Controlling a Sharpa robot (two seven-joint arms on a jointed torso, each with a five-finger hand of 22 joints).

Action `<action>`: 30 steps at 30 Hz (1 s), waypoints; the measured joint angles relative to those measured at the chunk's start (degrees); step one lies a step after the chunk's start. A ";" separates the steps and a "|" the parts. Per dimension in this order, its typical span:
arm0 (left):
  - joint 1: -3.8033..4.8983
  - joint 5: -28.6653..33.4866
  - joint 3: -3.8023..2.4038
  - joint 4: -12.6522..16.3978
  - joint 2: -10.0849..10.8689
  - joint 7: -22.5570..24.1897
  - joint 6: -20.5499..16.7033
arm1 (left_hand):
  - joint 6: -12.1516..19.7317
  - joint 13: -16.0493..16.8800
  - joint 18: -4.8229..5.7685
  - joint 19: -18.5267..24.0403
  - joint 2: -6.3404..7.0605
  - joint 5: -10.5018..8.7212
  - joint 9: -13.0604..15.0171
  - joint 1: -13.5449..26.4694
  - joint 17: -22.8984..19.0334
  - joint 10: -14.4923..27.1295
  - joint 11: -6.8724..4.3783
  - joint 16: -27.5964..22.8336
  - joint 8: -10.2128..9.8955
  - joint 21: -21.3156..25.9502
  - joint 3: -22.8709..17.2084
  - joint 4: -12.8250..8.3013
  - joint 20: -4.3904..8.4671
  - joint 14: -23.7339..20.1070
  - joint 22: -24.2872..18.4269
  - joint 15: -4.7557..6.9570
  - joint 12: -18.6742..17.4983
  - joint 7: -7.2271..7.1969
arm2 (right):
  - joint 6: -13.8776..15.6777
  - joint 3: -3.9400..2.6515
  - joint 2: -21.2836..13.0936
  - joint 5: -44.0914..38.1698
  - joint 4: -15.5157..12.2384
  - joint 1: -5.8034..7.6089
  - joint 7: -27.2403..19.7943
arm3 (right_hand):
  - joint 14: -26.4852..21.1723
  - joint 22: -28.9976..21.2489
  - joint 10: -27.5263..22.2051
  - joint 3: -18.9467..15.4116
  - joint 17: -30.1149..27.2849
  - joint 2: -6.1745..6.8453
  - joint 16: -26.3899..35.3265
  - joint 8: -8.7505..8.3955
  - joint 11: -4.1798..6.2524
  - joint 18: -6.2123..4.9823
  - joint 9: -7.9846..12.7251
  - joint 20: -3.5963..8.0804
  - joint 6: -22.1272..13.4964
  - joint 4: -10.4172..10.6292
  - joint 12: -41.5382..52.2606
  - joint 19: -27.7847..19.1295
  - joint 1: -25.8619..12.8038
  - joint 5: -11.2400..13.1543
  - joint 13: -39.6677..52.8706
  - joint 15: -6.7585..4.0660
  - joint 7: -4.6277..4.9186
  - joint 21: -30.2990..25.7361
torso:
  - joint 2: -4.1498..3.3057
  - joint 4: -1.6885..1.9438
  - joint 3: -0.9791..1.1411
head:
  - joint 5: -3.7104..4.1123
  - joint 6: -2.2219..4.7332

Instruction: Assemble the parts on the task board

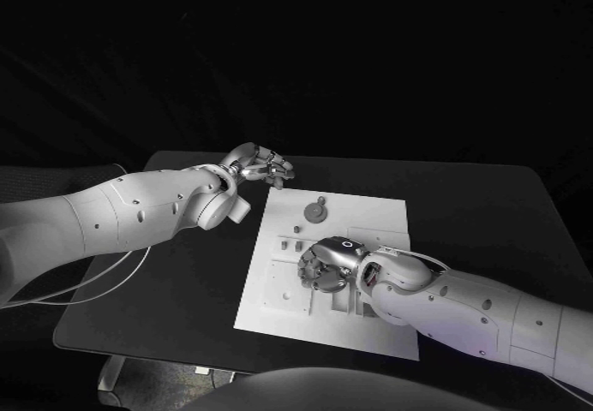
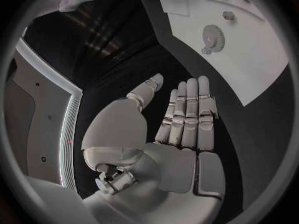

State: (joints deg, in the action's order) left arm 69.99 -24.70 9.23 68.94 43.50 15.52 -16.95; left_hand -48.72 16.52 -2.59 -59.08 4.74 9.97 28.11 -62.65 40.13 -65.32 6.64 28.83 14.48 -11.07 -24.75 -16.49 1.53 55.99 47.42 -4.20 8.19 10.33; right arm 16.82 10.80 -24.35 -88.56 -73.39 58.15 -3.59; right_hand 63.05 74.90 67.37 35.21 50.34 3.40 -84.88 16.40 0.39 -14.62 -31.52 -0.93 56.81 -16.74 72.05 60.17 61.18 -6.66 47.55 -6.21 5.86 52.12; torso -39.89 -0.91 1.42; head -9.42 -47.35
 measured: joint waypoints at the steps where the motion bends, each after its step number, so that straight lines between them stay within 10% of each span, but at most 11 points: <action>1: 0.00 0.00 0.00 0.00 0.00 0.00 0.00 | 0.00 0.00 0.00 0.00 0.00 0.00 0.00 0.00 0.00 0.00 0.00 0.00 0.00 0.00 0.00 0.00 0.00 0.00 0.00 0.00 0.00 0.00 | -0.04 0.02 0.00 -0.02 0.01 0.00 0.05 | 0.00 0.00 -0.02 -0.02 0.00 0.23 0.00 -0.20 -0.02 0.00 0.08 0.08 -0.11 -0.02 0.00 -0.08 0.24 0.00 0.00 0.00 0.11 0.00 | 0.00 0.00 0.02 | 0.00 -0.02; 30: 0.01 -0.02 0.00 -0.05 0.09 -0.18 -0.01 | 0.31 0.01 0.01 0.00 0.00 0.00 -0.25 0.00 0.40 0.00 0.00 -0.27 0.00 0.23 0.00 0.00 0.00 0.00 0.00 0.00 0.00 0.31 | -0.22 0.15 -0.08 -0.17 -0.03 -0.11 0.86 | -1.01 0.00 -1.54 -0.81 0.08 2.18 0.23 -3.11 -1.52 0.04 1.66 -0.21 -4.40 0.14 0.00 -0.62 0.82 0.45 0.13 1.42 1.71 0.00 | -0.01 0.01 0.01 | 0.14 -0.12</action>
State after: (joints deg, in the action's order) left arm 70.00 -24.73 9.23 68.90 43.59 15.34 -16.96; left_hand -48.41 16.53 -2.59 -59.08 4.74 9.97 27.86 -62.65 40.53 -65.32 6.64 28.57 14.48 -10.84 -24.75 -16.49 1.53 55.99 47.42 -4.20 8.19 10.64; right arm 16.59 10.95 -24.44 -88.73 -73.42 58.04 -2.73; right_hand 62.04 74.90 65.83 34.39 50.42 5.58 -84.65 13.28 -1.13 -14.58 -29.86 -1.14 52.41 -16.60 72.05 59.55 62.00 -6.21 47.68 -4.80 7.57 52.12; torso -39.90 -0.90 1.43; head -9.28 -47.47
